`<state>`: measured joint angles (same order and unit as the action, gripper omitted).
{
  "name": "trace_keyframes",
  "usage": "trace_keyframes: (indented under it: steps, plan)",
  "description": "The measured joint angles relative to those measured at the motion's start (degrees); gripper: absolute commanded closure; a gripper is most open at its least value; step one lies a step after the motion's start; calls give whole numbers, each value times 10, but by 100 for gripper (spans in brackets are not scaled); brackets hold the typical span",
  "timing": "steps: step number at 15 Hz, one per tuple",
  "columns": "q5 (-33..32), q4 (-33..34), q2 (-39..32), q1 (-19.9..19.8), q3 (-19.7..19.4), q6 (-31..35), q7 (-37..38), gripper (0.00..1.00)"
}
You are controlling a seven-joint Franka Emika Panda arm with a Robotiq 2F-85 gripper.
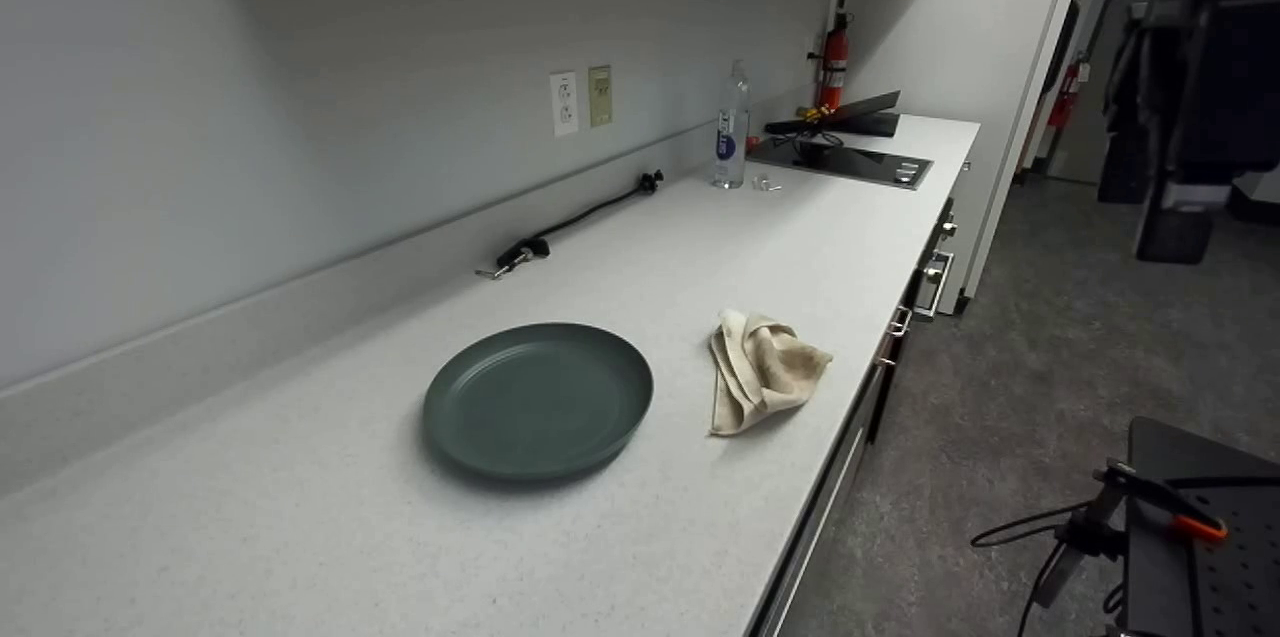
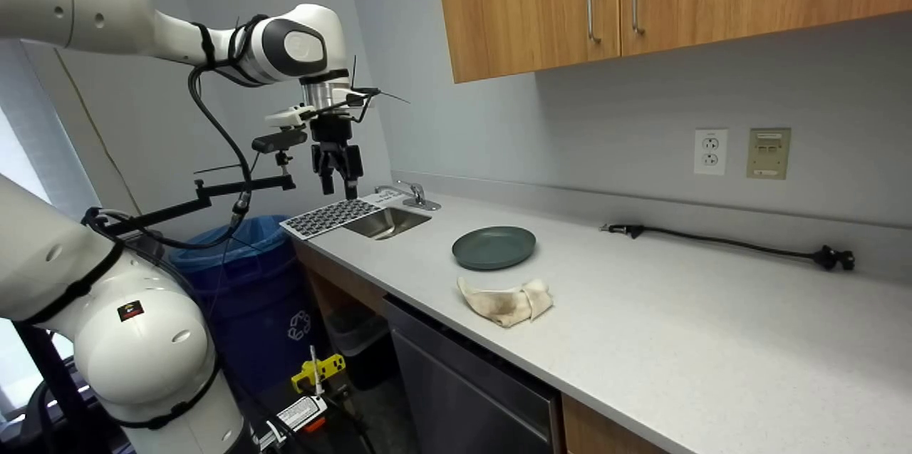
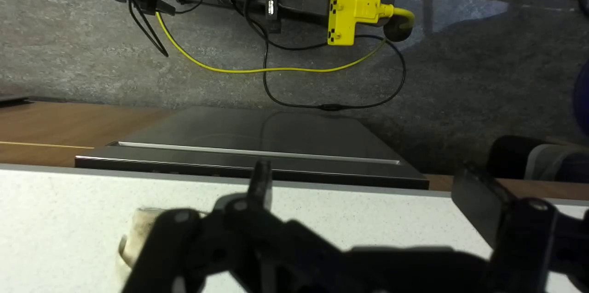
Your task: Unfold the towel
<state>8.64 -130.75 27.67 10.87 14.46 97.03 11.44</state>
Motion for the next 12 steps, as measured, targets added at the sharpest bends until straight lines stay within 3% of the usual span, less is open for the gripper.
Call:
trace_keyframes:
  steps: [12]
  plan:
    - [-1, 0, -5, -4, -19, 1, -4, 0]
